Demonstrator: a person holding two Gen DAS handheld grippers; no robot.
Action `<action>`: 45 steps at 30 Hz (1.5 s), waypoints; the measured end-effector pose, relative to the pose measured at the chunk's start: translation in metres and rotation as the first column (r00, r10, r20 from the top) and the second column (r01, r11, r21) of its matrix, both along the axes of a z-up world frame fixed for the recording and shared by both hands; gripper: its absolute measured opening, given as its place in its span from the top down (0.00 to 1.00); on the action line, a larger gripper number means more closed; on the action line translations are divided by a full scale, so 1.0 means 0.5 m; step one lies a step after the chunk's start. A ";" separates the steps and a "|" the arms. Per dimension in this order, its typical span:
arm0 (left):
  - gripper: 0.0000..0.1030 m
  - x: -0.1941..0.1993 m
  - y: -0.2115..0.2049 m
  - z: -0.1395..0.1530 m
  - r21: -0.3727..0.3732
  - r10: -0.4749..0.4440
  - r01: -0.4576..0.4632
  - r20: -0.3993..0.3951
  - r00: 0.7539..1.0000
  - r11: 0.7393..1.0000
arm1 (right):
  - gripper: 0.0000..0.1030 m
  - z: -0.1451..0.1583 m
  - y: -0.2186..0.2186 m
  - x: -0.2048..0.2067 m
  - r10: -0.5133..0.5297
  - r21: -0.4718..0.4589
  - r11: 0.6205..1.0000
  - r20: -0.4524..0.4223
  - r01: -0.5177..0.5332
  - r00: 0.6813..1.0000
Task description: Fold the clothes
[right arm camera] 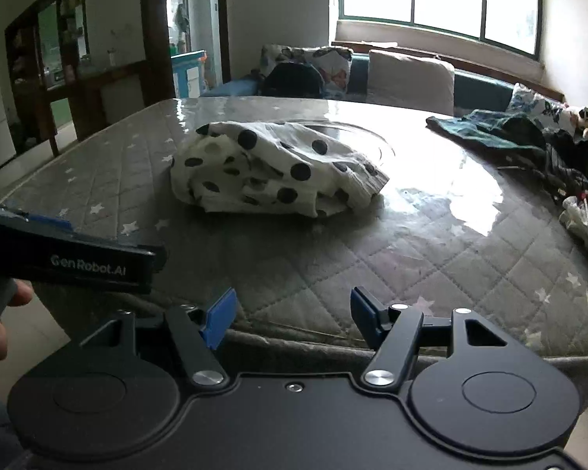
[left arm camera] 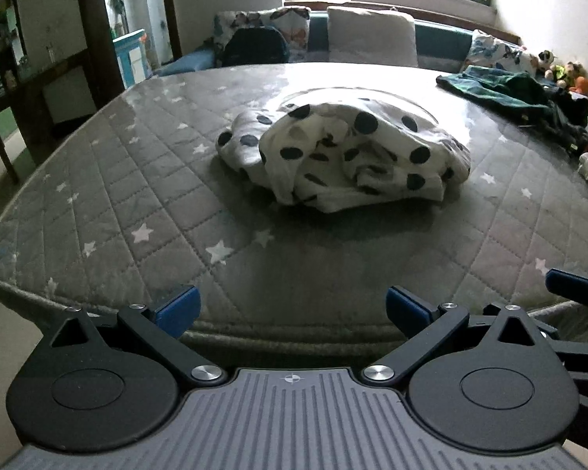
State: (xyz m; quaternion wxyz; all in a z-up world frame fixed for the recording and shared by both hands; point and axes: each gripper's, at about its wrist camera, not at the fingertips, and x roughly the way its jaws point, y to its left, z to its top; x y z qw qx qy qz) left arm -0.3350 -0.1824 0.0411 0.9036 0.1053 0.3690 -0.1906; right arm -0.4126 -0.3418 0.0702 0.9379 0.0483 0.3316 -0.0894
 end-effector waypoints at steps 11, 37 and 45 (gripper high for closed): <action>0.00 0.053 -0.016 -0.017 0.014 -0.003 0.004 -0.063 0.998 1.000 | 0.34 -0.017 -0.010 0.053 0.012 0.030 0.999 -0.054 -0.011 0.998; 0.01 0.145 -0.058 -0.025 0.058 -0.006 0.015 -0.141 0.990 0.998 | 0.34 -0.034 -0.050 0.144 0.007 0.059 0.998 -0.156 0.002 0.988; 0.01 0.158 -0.065 -0.020 0.059 -0.023 0.033 -0.154 0.988 0.998 | 0.33 -0.029 -0.053 0.166 0.008 0.056 0.998 -0.164 0.001 0.987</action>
